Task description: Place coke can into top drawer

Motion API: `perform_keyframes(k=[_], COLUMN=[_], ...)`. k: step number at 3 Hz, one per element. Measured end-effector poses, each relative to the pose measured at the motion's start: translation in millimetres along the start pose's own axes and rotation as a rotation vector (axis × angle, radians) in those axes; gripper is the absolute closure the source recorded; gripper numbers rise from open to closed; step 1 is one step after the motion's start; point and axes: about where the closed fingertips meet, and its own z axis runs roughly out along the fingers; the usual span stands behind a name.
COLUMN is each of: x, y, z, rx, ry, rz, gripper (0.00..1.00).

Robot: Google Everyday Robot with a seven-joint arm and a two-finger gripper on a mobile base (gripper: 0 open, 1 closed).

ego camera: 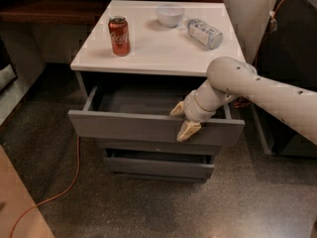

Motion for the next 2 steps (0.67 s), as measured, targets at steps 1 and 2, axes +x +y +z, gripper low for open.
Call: perform_keyframes(k=[1, 2], x=[-0.1, -43.5], y=[0.0, 5.4], z=[-0.1, -16.2], rx=[0.0, 0.008], ry=[0.0, -0.065], rz=[0.0, -0.084], gripper=[0.0, 0.0])
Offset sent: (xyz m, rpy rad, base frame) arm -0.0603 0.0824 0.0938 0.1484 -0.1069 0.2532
